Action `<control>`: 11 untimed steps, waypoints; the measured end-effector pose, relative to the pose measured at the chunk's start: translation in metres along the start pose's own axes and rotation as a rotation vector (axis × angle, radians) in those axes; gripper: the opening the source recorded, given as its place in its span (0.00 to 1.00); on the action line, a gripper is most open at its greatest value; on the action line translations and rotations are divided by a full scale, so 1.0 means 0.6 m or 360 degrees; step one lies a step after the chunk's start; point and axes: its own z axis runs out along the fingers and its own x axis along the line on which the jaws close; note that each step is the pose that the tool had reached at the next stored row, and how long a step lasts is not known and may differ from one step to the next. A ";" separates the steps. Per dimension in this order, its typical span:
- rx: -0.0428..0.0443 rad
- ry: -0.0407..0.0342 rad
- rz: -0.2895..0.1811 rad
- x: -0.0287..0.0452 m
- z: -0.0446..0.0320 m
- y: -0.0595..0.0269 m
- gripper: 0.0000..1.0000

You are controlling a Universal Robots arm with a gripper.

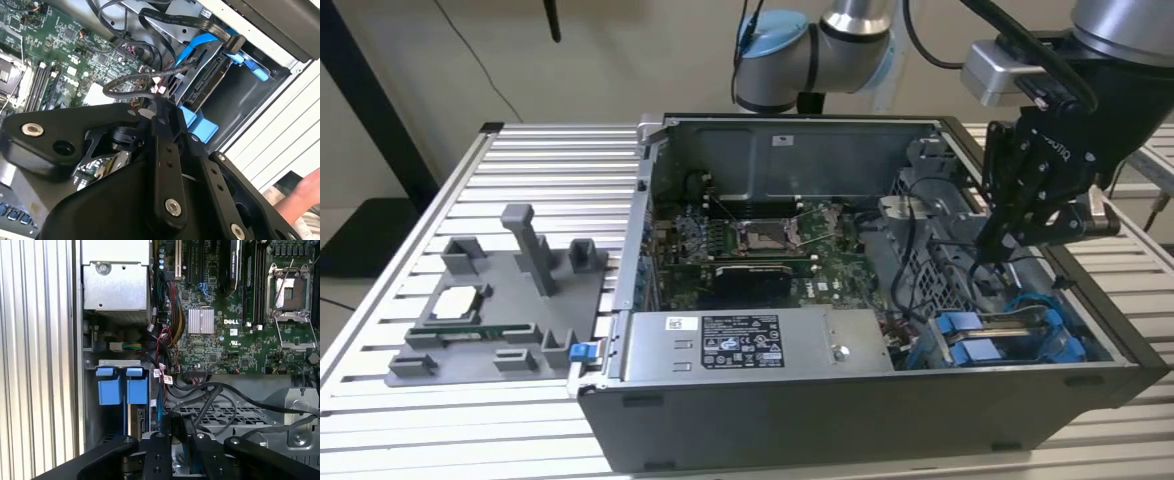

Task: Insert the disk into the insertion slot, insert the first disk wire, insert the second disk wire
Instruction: 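Insert the first disk wire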

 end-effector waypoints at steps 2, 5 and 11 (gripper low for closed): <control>0.0000 0.0000 0.0000 0.001 0.000 0.000 0.00; -0.0001 0.0000 0.0000 0.003 0.001 -0.002 0.00; -0.0014 0.0000 0.0001 0.018 0.002 -0.012 0.00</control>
